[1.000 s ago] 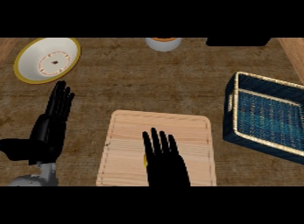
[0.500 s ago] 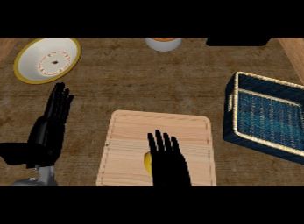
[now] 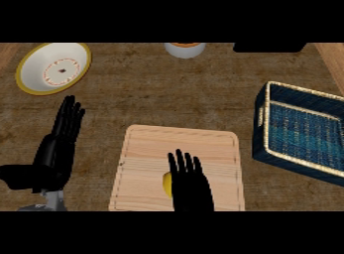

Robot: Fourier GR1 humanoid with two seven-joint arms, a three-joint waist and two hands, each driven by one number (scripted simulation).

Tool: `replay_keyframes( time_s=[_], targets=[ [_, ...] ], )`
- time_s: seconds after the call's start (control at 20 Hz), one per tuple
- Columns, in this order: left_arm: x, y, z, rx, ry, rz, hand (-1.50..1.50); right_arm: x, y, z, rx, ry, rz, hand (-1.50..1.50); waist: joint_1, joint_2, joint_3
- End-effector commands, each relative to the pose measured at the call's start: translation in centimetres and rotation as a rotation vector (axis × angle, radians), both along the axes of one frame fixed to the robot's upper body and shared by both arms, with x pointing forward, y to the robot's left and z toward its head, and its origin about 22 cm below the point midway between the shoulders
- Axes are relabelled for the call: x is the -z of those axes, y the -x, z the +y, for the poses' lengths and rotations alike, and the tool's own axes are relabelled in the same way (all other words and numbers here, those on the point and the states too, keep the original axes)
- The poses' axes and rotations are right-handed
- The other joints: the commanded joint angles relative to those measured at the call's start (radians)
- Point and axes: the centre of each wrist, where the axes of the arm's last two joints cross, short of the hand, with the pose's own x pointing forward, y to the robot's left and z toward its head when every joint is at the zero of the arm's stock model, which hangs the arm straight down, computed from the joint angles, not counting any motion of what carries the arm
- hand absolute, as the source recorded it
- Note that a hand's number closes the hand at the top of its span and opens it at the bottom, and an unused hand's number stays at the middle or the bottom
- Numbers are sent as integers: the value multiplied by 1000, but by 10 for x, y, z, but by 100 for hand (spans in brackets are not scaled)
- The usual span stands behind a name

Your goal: Pick the lemon from the cutting board and place it in the basket

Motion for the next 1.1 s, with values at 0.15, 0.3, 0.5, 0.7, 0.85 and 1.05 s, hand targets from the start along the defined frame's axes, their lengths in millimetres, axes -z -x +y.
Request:
replay_keyframes(
  time_s=[0.15, 0.3, 0.5, 0.7, 0.85, 1.05],
  targets=[
    [-6, 3, -18, -1, 18, -1, 0, 19, -12, 2, 28, -5, 5, -150, 4, 0, 0],
    [-4, 4, -3, -5, -18, -10, 0, -3, -15, 6, 32, -4, -4, -150, 2, 0, 0],
    [-4, -3, -9, 14, 4, 3, 0, 33, -12, 5, -21, 27, 69, 150, 5, 1, 0],
    [-8, -13, 5, -3, 0, 2, 0, 19, -25, 0, -129, 67, 18, 150, 0, 0, 0],
    [-3, -1, -3, -4, -2, 7, 0, 26, -21, 3, -139, 90, 17, 150, 2, 0, 0],
    [-14, -7, -8, -1, -3, -21, 0, 29, -22, 12, -162, 102, -13, 150, 4, 0, 0]
  ],
)
